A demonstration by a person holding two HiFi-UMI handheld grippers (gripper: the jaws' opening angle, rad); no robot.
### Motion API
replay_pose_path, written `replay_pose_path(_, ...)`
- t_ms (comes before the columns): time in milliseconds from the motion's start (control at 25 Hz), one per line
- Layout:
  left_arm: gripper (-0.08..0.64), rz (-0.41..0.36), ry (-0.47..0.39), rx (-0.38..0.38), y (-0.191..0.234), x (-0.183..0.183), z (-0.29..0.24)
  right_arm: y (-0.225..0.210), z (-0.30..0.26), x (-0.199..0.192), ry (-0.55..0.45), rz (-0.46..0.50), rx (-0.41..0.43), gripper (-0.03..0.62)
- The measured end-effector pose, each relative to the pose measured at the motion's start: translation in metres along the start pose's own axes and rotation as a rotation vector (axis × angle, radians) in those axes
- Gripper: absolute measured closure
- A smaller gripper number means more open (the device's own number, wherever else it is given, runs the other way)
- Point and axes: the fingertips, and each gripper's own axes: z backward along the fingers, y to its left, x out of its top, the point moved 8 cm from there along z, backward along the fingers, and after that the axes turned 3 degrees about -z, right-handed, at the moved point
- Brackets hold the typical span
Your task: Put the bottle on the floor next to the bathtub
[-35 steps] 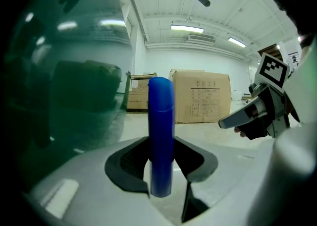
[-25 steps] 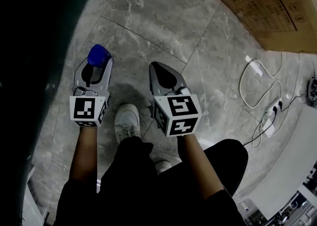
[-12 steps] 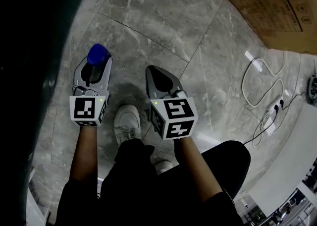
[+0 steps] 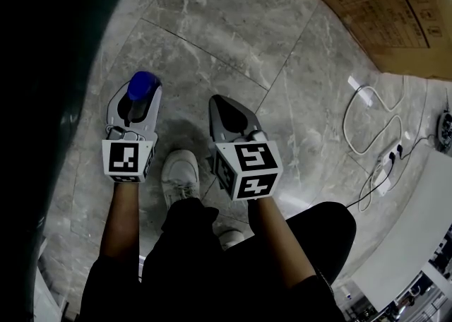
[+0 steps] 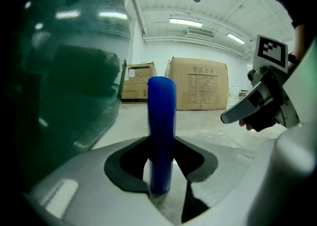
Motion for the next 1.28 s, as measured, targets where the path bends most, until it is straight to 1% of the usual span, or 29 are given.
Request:
replay_pose_path(400, 0.4, -0.004, -0.002, 0.006, 0.0, -0.003, 0.003, 0.002, 0.004, -0.002, -0.006, 0.003, 0.006, 0.566)
replay_pose_path(560, 0.399, -0.004, 0.012, 0.013, 0.0, -0.001, 0.003, 0.002, 0.005, -0.002, -0.007, 0.002, 0.008, 0.566)
replay_pose_path(760, 0.388, -0.008, 0.014, 0.002, 0.0, 0.001, 0.008, 0.005, 0.01, 0.001, -0.016, -0.001, 0.019, 0.566)
replay_pose_path(920, 0.357, -0.015, 0.011, 0.005, 0.001, 0.007, 0.012, 0.005, 0.013, 0.001, -0.034, -0.002, 0.02, 0.566)
replay_pose_path(1080, 0.354, -0.014, -0.002, -0.003, 0.0, 0.013, 0.018, 0.006, 0.016, 0.002, -0.046, -0.005, 0.025, 0.566)
replay_pose_path(1280, 0.354, -0.035, -0.009, -0.013, -0.001, 0.022, 0.031, 0.013, 0.022, 0.01, -0.07, -0.013, 0.037, 0.566)
